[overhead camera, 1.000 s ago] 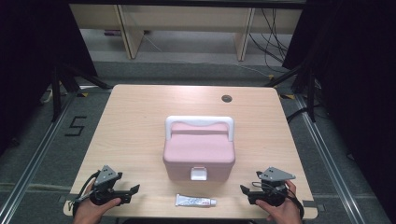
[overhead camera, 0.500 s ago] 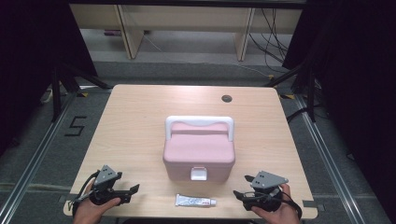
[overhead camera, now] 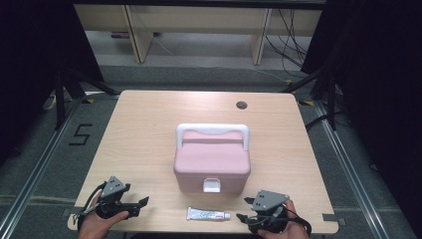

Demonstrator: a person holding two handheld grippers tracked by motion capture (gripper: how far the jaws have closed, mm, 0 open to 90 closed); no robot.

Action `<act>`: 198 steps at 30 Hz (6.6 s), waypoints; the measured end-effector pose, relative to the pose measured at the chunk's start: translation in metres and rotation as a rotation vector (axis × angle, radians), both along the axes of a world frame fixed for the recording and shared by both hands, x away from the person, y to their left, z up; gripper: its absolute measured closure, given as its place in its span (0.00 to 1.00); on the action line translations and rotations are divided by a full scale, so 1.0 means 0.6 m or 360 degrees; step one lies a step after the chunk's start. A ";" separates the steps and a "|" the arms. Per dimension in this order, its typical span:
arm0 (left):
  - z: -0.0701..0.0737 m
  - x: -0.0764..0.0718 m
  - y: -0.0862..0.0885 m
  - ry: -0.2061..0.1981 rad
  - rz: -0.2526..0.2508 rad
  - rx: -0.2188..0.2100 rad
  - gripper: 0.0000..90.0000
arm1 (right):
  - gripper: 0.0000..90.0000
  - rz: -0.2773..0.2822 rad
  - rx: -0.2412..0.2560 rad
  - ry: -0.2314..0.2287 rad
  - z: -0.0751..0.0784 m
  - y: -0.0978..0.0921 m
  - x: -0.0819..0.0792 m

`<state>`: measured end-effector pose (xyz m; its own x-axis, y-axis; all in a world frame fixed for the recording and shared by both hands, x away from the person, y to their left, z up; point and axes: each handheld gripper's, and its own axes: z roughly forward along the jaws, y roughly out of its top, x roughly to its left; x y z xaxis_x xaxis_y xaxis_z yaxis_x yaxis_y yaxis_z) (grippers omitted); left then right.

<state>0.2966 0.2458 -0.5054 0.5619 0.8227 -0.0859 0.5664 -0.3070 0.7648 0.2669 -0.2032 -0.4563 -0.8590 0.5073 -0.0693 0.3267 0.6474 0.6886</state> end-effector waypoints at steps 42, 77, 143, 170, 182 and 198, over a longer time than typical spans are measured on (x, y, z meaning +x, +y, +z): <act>0.000 0.001 0.000 -0.0001 0.0001 0.0002 0.16 | 0.62 0.0417 -0.0500 0.0096 -0.029 0.179 0.031; 0.000 0.001 0.000 -0.0002 -0.0005 0.0002 0.16 | 0.75 0.0543 -0.0805 0.0122 -0.041 0.214 0.050; 0.000 0.002 0.002 0.0003 0.0027 -0.0001 0.17 | 0.78 -0.0005 -0.0732 0.0118 0.004 -0.069 0.044; 0.000 0.002 0.002 0.0003 0.0019 0.0010 0.17 | 0.78 -0.0165 -0.0778 0.0197 -0.015 -0.109 0.119; -0.001 0.004 0.002 -0.0010 0.0009 0.0009 0.17 | 0.78 -0.0168 -0.0793 0.0260 -0.024 -0.117 0.155; -0.001 0.003 0.001 -0.0007 0.0026 0.0000 0.17 | 0.67 -0.0311 -0.0675 0.0316 -0.023 -0.128 0.158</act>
<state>0.2981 0.2462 -0.5061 0.5491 0.8316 -0.0834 0.5678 -0.2979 0.7674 0.3618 -0.2800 -0.4700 -0.7685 0.6223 -0.1488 0.5676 0.7704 0.2905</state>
